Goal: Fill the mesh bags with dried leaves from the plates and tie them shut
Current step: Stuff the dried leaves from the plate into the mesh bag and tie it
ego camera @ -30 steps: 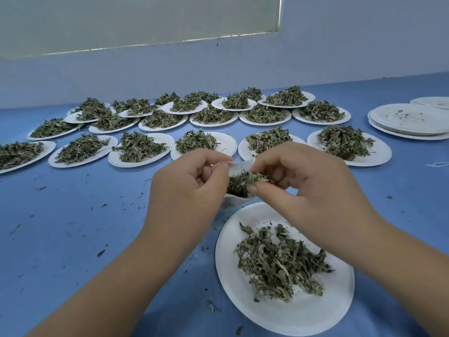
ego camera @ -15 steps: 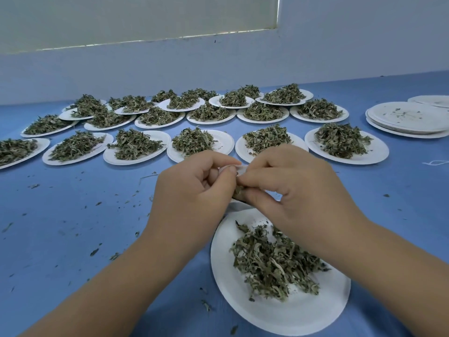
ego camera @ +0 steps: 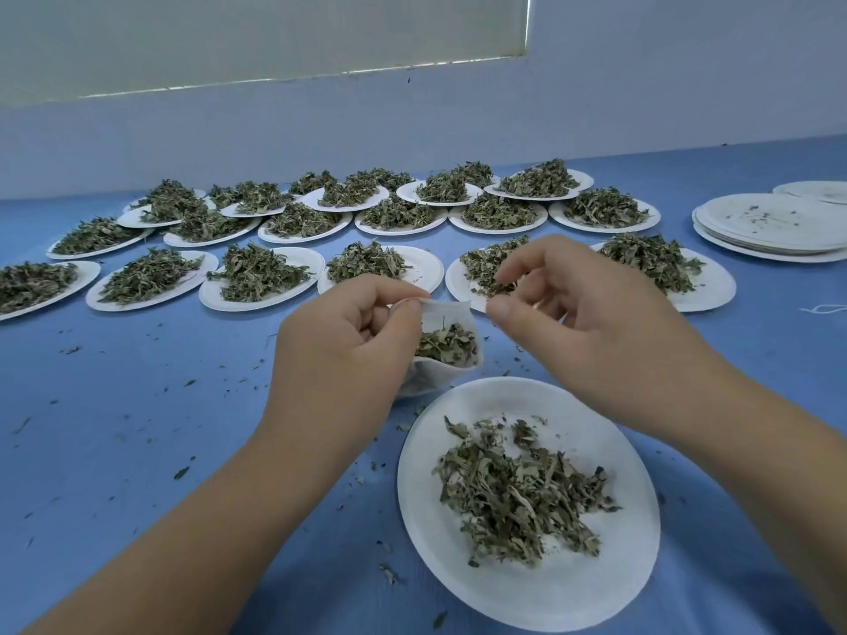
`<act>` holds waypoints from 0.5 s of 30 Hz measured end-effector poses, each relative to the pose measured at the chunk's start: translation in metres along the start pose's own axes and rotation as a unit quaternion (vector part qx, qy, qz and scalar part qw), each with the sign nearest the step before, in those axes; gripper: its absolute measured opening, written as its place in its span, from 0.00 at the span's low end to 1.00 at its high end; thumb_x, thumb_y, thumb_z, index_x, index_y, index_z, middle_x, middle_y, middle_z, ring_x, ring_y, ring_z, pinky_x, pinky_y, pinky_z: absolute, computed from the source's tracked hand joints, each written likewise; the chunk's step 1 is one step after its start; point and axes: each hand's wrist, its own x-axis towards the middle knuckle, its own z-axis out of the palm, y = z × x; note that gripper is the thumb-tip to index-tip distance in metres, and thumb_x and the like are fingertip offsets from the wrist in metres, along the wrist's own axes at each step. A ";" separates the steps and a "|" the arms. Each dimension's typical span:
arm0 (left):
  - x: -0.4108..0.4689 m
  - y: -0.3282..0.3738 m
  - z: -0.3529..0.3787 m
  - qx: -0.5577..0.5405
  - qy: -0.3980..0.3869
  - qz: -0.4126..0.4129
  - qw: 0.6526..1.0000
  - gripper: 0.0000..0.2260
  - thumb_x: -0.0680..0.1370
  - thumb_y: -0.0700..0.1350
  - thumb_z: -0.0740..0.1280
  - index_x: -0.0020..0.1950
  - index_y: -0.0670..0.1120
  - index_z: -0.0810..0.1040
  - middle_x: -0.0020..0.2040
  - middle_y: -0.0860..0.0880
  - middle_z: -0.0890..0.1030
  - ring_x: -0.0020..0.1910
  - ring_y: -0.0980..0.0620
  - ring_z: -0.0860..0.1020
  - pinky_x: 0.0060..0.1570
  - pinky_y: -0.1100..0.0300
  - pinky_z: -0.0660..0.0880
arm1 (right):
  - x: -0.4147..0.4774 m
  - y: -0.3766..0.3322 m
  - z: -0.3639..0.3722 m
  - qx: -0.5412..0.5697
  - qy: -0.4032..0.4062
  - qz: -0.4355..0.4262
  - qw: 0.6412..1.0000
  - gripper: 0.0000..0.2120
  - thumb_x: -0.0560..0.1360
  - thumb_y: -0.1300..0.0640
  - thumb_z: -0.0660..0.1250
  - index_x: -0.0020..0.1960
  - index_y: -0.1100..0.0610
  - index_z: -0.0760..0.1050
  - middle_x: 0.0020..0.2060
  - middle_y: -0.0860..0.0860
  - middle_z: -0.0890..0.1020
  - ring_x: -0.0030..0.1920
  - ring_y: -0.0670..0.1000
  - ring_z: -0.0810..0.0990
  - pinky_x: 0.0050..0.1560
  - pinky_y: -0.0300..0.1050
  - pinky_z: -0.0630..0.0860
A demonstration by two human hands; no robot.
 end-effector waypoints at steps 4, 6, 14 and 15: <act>0.000 0.000 0.001 -0.003 0.000 -0.005 1.000 0.09 0.77 0.40 0.67 0.41 0.53 0.82 0.25 0.50 0.72 0.24 0.60 0.67 0.24 0.69 0.65 | -0.006 -0.003 0.009 0.027 -0.092 0.008 0.995 0.14 0.69 0.40 0.67 0.51 0.41 0.70 0.42 0.38 0.79 0.38 0.41 0.78 0.35 0.34 0.71; -0.001 -0.001 0.002 0.005 -0.005 0.001 1.000 0.08 0.77 0.41 0.67 0.42 0.53 0.82 0.25 0.52 0.71 0.24 0.59 0.67 0.25 0.64 0.68 | -0.008 -0.006 0.013 0.043 -0.069 -0.019 0.997 0.10 0.70 0.47 0.71 0.48 0.44 0.72 0.39 0.41 0.79 0.36 0.41 0.76 0.35 0.32 0.71; 0.000 0.000 -0.002 -0.024 -0.001 -0.012 1.000 0.08 0.76 0.40 0.67 0.42 0.52 0.82 0.23 0.57 0.70 0.23 0.59 0.67 0.24 0.72 0.63 | -0.013 -0.009 0.006 -0.106 -0.067 -0.210 0.970 0.11 0.77 0.46 0.62 0.51 0.48 0.82 0.51 0.41 0.78 0.47 0.44 0.77 0.44 0.40 0.73; 0.000 0.000 -0.002 -0.036 -0.001 -0.020 0.999 0.09 0.76 0.40 0.67 0.41 0.52 0.82 0.23 0.57 0.70 0.22 0.60 0.67 0.24 0.72 0.63 | -0.014 -0.009 0.006 -0.132 -0.089 -0.221 0.962 0.14 0.78 0.45 0.61 0.54 0.49 0.81 0.55 0.42 0.78 0.52 0.45 0.77 0.47 0.45 0.75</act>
